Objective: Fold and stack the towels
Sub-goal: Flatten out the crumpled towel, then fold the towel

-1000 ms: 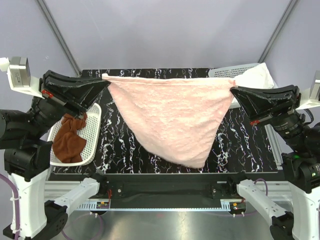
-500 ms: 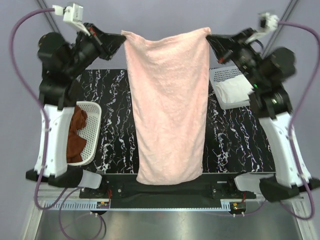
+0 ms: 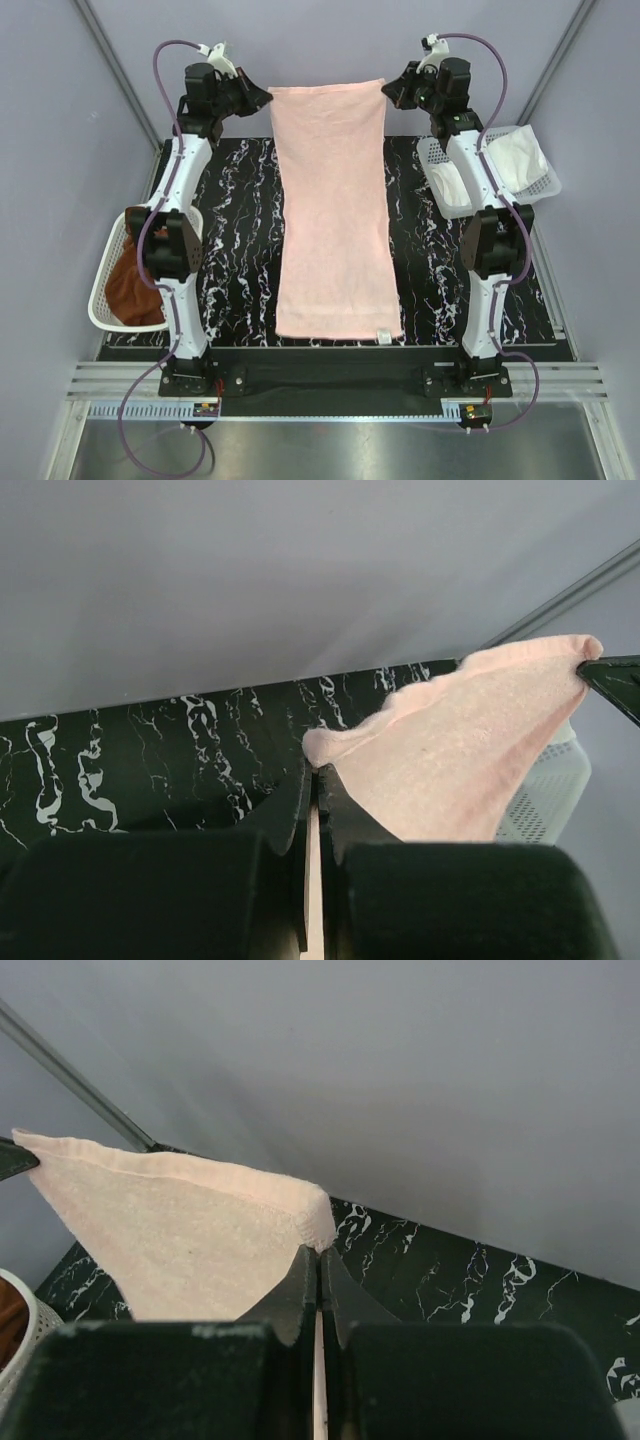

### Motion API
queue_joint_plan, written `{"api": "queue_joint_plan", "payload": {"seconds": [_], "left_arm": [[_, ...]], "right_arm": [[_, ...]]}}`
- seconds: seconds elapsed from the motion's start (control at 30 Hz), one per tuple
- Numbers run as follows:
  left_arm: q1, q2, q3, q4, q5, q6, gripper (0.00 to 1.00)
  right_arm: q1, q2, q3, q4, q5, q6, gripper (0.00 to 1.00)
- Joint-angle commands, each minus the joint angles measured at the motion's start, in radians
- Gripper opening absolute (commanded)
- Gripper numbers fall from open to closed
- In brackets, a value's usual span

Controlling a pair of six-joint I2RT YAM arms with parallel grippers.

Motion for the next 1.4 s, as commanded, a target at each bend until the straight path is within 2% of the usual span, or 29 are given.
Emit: {"api": "queue_joint_plan", "payload": {"seconds": [0.0, 0.13, 0.37, 0.47, 0.5, 0.7, 0.8, 1.07, 1.2, 1.37], "left_arm": [[0.016, 0.024, 0.08, 0.178, 0.07, 0.015, 0.0], [0.016, 0.053, 0.0, 0.232, 0.095, 0.047, 0.0], [0.018, 0.009, -0.132, 0.267, 0.132, 0.072, 0.0], [0.013, -0.043, -0.268, 0.295, 0.145, 0.052, 0.0], [0.009, -0.089, -0.36, 0.321, 0.148, 0.046, 0.0], [-0.025, -0.246, -0.667, 0.383, 0.148, 0.03, 0.0], [-0.036, -0.284, -0.765, 0.38, 0.147, 0.038, 0.0], [-0.079, -0.459, -0.922, 0.33, 0.128, 0.072, 0.0], [-0.096, -0.537, -1.055, 0.358, 0.127, 0.047, 0.0], [-0.126, -0.603, -1.176, 0.393, 0.145, 0.015, 0.0]], "right_arm": [[-0.006, 0.0, 0.028, 0.164, -0.099, -0.04, 0.0], [-0.006, 0.015, -0.084, 0.253, -0.148, -0.061, 0.0], [-0.01, -0.017, -0.296, 0.342, -0.182, -0.091, 0.0], [-0.015, -0.06, -0.405, 0.357, -0.172, -0.095, 0.0], [-0.018, -0.074, -0.432, 0.359, -0.167, -0.098, 0.0], [-0.018, -0.192, -0.617, 0.322, -0.148, -0.132, 0.0], [-0.018, -0.265, -0.712, 0.314, -0.129, -0.146, 0.0], [-0.018, -0.436, -0.942, 0.255, -0.073, -0.186, 0.0], [-0.02, -0.543, -1.074, 0.259, -0.044, -0.17, 0.0], [-0.02, -0.641, -1.16, 0.224, -0.01, -0.16, 0.0]]}}
